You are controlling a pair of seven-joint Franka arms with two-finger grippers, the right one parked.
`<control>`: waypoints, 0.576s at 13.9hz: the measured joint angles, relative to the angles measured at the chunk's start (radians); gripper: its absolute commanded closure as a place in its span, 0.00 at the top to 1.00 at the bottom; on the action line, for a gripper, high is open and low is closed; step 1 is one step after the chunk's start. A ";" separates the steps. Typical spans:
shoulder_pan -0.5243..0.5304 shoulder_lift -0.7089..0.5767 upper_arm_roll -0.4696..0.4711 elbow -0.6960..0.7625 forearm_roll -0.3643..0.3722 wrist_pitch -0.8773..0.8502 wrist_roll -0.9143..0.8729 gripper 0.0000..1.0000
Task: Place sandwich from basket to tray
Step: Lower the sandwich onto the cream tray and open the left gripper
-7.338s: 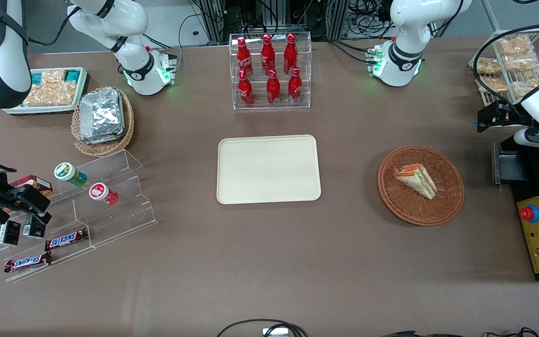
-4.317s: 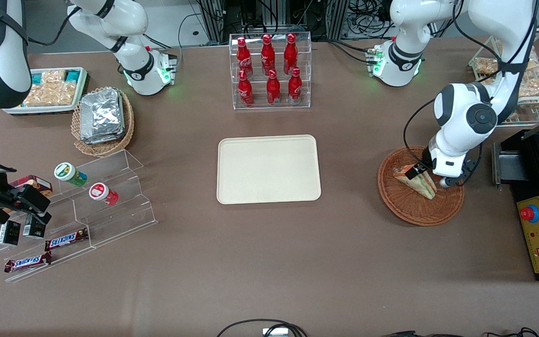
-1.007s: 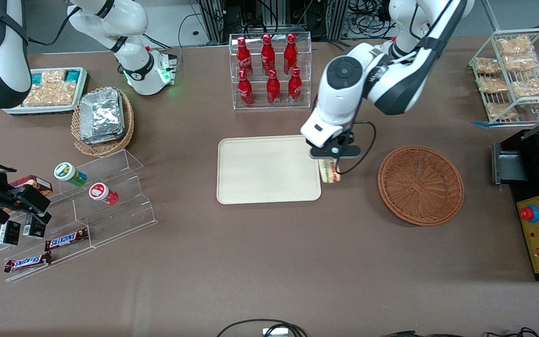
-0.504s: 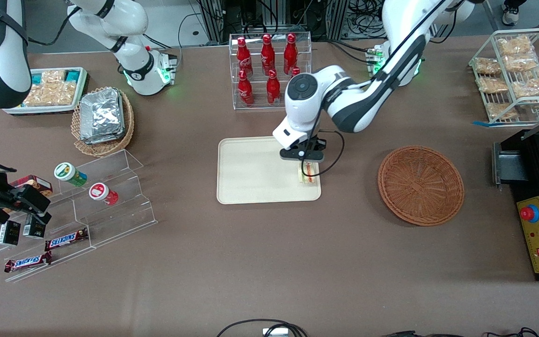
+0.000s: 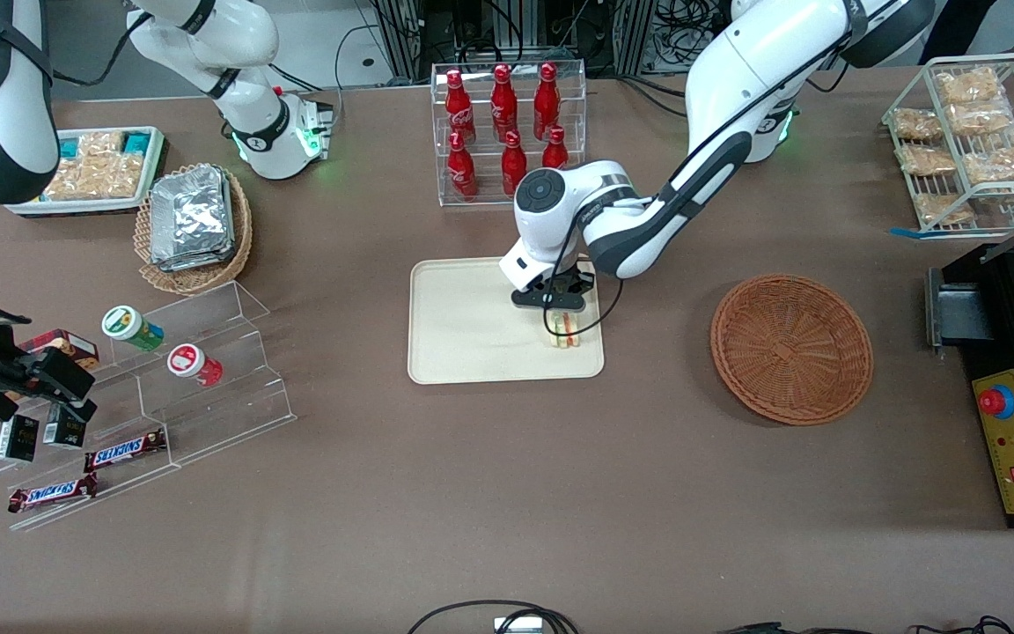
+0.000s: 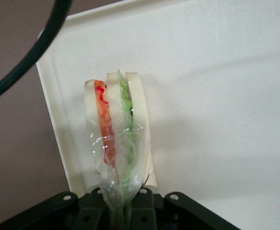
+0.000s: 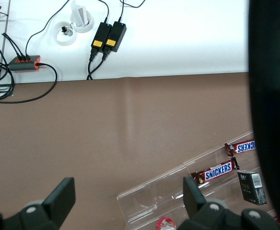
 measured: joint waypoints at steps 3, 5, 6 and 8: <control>0.000 0.000 0.000 0.003 0.000 0.000 -0.031 1.00; -0.003 0.000 0.000 0.003 0.000 0.000 -0.052 1.00; -0.005 0.000 0.000 0.003 0.000 0.000 -0.060 1.00; -0.005 0.000 0.000 0.008 0.000 0.000 -0.070 1.00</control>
